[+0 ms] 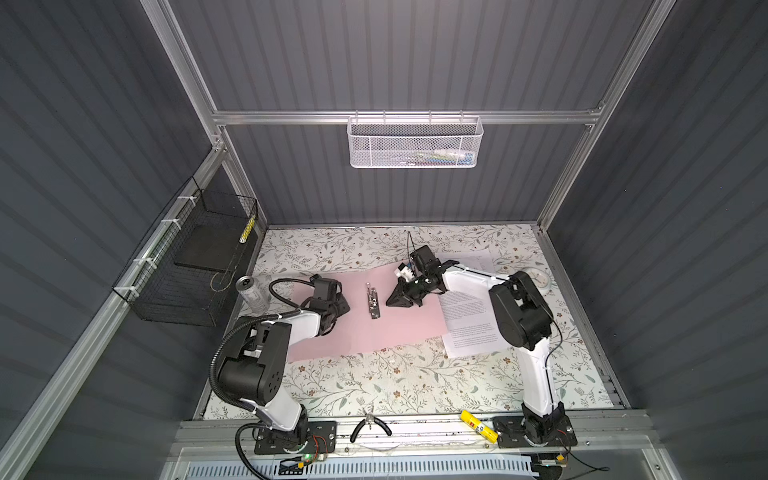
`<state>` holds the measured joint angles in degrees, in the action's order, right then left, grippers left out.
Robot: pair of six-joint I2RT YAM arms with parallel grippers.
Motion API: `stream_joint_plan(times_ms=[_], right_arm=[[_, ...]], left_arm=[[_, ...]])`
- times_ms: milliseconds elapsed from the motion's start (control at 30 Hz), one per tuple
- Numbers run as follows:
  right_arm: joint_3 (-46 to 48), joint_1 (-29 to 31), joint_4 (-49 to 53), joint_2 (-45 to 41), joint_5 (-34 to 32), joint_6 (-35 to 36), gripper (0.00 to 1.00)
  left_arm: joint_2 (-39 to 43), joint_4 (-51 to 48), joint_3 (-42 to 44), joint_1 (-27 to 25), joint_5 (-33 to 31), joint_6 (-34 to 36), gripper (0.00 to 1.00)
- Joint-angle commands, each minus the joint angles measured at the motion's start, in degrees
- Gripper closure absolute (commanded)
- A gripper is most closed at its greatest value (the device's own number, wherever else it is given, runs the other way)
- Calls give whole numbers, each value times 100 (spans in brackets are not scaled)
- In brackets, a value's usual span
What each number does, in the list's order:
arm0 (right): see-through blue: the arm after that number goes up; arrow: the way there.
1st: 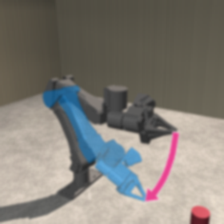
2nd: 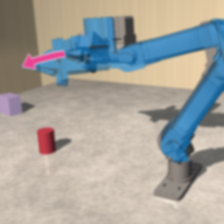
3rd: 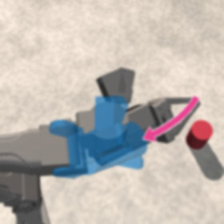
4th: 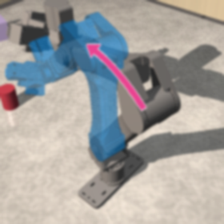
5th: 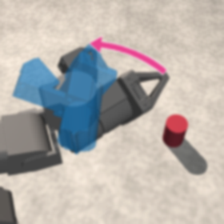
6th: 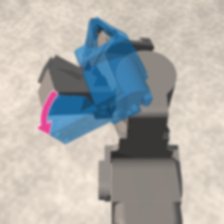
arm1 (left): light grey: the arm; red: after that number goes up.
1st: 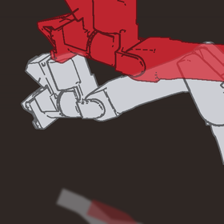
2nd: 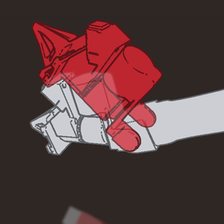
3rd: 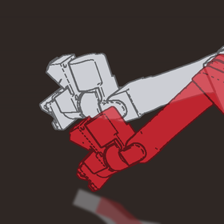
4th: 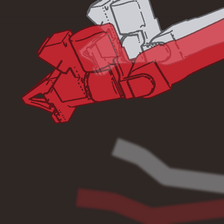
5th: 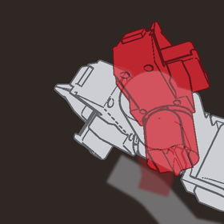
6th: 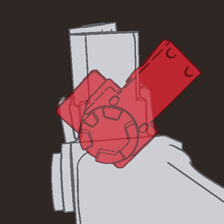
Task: Put the files into the folder
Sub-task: 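Move the right gripper to the paper stack while the left gripper moves to the clip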
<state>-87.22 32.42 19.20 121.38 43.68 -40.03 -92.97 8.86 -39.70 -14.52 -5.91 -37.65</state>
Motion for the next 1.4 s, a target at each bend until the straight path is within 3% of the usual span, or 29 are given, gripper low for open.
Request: stream_joint_plan(times_ms=[0, 300, 500, 667, 767, 1000, 1100, 1267, 1367], right_arm=[[163, -264, 277, -559, -293, 439, 85], [955, -933, 365, -1389, -708, 792, 82], [1289, -1148, 402, -1681, -912, 875, 79], [1779, -1793, 400, -2112, -1336, 1040, 60], [1894, -2214, 480, -2321, -1500, 1204, 54], [1478, -2830, 1142, -2386, -2618, 1776, 47], [1151, -3025, 1384, -2185, -2571, 2117, 47], [683, -3131, 1476, -1954, -3200, 2685, 49], [95, -3240, 1839, -1634, -3017, 2724, 49]], left_arm=[[-140, -901, -101, 37, 185, 178, 52], [399, -1317, -969, 29, 345, 690, 48], [650, -1431, -1074, 20, 403, 711, 47], [758, -1389, -1057, -125, 539, 834, 46], [737, -1387, -1093, -312, 547, 929, 43], [523, -1428, -1354, -894, 477, 1061, 40], [432, -1373, -1413, -1024, 592, 1075, 39], [247, -1362, -1539, -1246, 752, 1045, 38], [47, -1352, -1647, -1408, 767, 1049, 38]])
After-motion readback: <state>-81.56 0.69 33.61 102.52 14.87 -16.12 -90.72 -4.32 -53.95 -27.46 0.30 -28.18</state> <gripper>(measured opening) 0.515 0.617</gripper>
